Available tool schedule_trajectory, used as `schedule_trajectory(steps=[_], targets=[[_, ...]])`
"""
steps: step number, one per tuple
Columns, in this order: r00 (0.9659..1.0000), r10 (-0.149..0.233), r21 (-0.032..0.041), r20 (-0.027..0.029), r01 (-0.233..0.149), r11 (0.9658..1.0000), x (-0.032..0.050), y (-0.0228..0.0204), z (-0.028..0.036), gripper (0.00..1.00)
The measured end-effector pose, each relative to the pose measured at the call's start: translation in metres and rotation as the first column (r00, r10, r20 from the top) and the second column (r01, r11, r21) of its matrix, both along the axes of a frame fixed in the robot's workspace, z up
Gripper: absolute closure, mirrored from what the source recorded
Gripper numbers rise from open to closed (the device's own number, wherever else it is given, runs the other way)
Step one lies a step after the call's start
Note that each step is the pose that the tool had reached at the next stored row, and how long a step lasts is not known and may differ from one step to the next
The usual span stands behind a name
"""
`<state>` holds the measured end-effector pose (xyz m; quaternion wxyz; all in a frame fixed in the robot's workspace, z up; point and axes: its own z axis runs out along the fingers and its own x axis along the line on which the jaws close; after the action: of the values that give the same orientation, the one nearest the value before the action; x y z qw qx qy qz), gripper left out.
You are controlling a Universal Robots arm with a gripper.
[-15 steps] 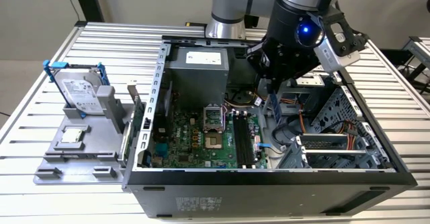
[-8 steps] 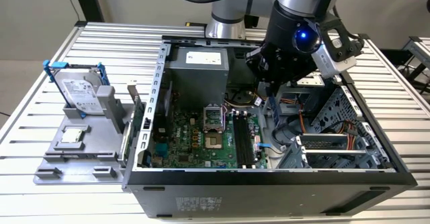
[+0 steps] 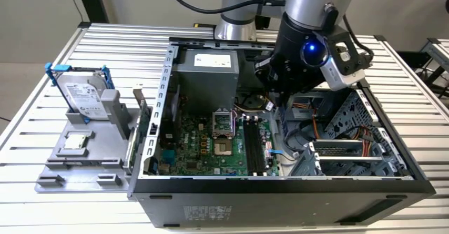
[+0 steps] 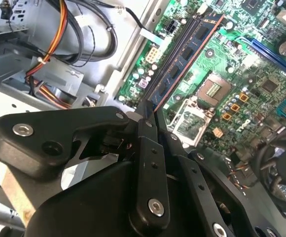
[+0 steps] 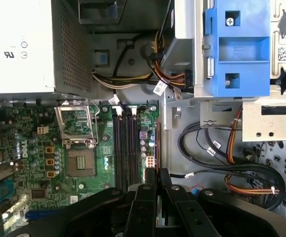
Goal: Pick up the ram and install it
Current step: 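Insert the ram into the slot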
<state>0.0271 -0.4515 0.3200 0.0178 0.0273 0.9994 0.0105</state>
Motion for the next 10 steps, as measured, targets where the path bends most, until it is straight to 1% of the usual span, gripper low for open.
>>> schedule_trajectory(steps=[2,5,7,10], targets=[[1.0000,-0.007,-0.0027,0.0000,0.007,1.0000,0.0000,0.0000,-0.0034,1.00],[0.9999,-0.014,-0.0117,0.0001,0.014,0.9998,0.0000,0.0000,-0.0069,1.00],[0.9999,-0.016,-0.0154,0.0001,0.016,0.9997,-0.0001,0.0000,-0.0101,1.00],[0.9999,-0.016,-0.0165,0.0002,0.016,0.9997,-0.0021,0.0004,-0.0156,1.00]])
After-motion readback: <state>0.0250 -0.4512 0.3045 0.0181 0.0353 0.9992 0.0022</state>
